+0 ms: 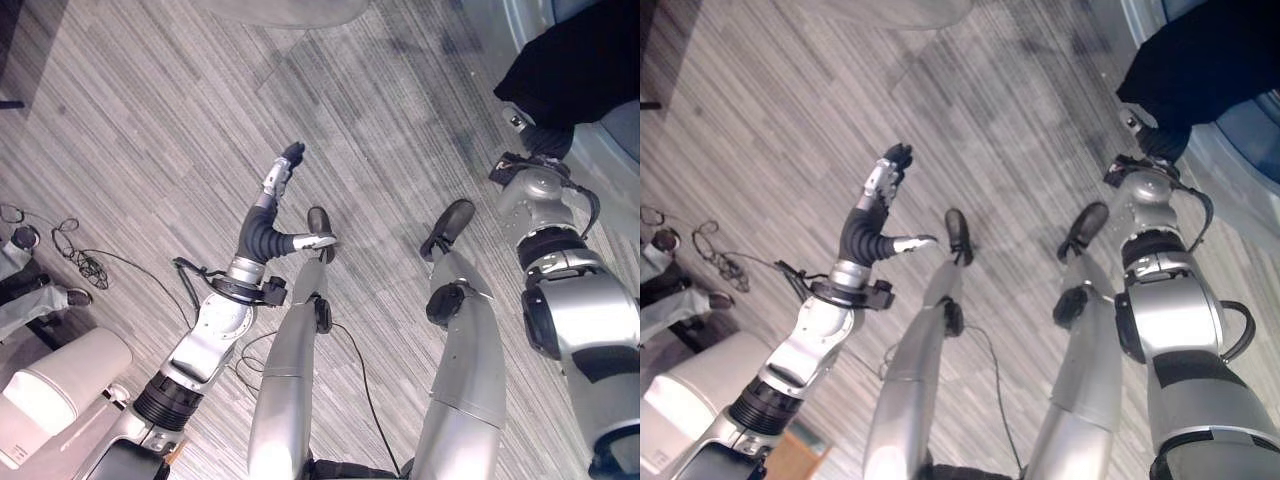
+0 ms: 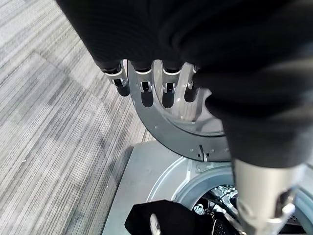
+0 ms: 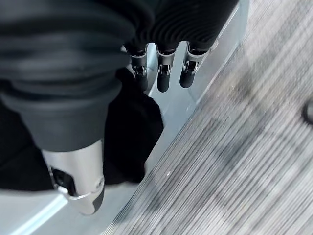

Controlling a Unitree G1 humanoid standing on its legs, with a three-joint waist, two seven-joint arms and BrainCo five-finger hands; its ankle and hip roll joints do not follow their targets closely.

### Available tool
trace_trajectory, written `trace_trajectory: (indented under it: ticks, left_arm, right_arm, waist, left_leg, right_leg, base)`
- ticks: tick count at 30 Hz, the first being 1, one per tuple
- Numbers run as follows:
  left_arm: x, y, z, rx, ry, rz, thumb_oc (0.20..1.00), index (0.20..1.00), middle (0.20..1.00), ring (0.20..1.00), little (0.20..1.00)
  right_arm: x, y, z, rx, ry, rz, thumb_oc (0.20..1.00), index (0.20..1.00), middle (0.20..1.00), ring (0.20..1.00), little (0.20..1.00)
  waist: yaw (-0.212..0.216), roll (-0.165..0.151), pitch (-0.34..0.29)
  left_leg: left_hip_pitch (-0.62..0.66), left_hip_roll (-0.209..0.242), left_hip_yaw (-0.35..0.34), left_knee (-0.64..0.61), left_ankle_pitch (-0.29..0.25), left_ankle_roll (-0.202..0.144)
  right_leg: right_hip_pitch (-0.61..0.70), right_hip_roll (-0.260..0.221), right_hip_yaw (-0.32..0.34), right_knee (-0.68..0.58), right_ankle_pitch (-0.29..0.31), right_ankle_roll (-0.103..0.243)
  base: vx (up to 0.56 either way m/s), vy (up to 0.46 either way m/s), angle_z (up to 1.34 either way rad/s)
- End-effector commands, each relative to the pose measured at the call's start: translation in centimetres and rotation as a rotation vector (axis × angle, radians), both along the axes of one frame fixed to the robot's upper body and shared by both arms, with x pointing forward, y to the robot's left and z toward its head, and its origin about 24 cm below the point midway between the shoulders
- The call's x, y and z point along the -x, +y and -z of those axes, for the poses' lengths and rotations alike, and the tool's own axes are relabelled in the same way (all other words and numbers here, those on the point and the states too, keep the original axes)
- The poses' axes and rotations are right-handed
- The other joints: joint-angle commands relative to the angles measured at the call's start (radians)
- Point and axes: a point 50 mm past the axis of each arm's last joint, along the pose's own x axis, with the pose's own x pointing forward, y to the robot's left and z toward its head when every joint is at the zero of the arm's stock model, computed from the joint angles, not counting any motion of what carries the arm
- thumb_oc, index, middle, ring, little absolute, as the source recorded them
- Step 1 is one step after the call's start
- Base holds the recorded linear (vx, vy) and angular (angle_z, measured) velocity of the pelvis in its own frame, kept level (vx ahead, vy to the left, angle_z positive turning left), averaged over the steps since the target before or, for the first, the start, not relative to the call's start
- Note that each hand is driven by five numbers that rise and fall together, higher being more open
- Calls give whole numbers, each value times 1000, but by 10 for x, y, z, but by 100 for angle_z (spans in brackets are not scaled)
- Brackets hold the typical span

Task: Grab the laundry basket,head to the washer,open it,put in the laundry and shut it.

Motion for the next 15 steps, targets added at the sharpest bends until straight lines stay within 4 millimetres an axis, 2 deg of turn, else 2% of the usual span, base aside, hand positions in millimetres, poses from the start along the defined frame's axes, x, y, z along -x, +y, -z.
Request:
trace_trajectory:
  ticks: [1,4,6,7,8,9,11,12,13,14,15]
  left_arm:
    - [12,2,-6,58,-48,43,1000,1000,1000,1000,1000]
    - [12,4,-6,58,-43,39,1000,1000,1000,1000,1000]
    - [12,6,-6,54,-44,33,1000,1000,1000,1000,1000]
    - [12,7,-6,53,-45,30,1000,1000,1000,1000,1000]
    - [12,9,-6,49,-44,17,1000,1000,1000,1000,1000]
    - [12,11,-6,46,-42,11,1000,1000,1000,1000,1000]
    - [12,11,-6,45,-43,11,1000,1000,1000,1000,1000]
    - [12,15,-5,40,-38,-8,1000,1000,1000,1000,1000]
    - [12,18,-5,37,-36,-19,1000,1000,1000,1000,1000]
    - [10,24,-5,32,-40,-53,1000,1000,1000,1000,1000]
    - [10,26,-6,28,-41,-62,1000,1000,1000,1000,1000]
  right_arm:
    - [16,-30,-43,29,-195,99,1000,1000,1000,1000,1000]
    - [23,-38,-61,27,-250,140,1000,1000,1000,1000,1000]
    - [26,-42,-69,29,-272,157,677,677,677,677,677]
    - [28,-45,-74,27,-286,168,263,263,263,263,263]
    - [38,-54,-92,1,-368,203,200,200,200,200,200]
    - [42,-56,-98,-1,-399,217,200,200,200,200,200]
    - [43,-56,-98,-1,-400,218,200,200,200,200,200]
    - [56,-57,-120,2,-525,236,200,200,200,200,200]
    - [62,-56,-129,7,-582,248,200,200,200,200,200]
    - [88,-47,-159,3,-817,233,200,200,200,200,200]
    - [98,-45,-166,-13,-896,229,200,200,200,200,200]
  waist:
    - [4,83,-15]
    - [10,83,-17]
    - [13,81,-19]
    - [14,79,-20]
    - [8,67,-23]
    - [5,62,-24]
    - [5,62,-23]
    - [-8,43,-25]
    - [-12,38,-25]
    - [-34,17,-30]
    - [-42,10,-32]
  left_leg:
    - [44,79,-113,129,-229,-47]
    - [42,78,-123,113,-218,-51]
    - [42,78,-125,105,-213,-53]
    - [42,77,-127,101,-209,-55]
    - [40,81,-130,86,-199,-59]
    - [41,82,-131,84,-199,-59]
    - [42,82,-131,83,-198,-59]
    - [49,85,-130,82,-201,-60]
    - [54,86,-131,82,-202,-60]
    - [72,92,-134,75,-203,-64]
    - [82,94,-135,70,-202,-66]
  right_leg:
    - [46,4,68,-46,-89,186]
    - [48,2,59,-54,-88,186]
    - [48,2,54,-58,-88,187]
    - [48,2,53,-60,-88,187]
    - [53,4,49,-70,-84,186]
    - [54,4,47,-71,-83,185]
    - [55,5,47,-72,-82,185]
    - [70,9,42,-83,-76,185]
    - [78,12,40,-89,-74,185]
    - [105,21,35,-109,-70,186]
    - [115,24,34,-113,-69,187]
  base:
    - [-6,-28,8]
    - [-10,-17,11]
    - [-5,-3,14]
    - [-14,-19,11]
    - [-15,-12,7]
    - [0,0,0]
    - [-5,9,5]
    - [-8,9,8]
    - [-6,-13,6]
    - [0,0,0]
    - [0,0,0]
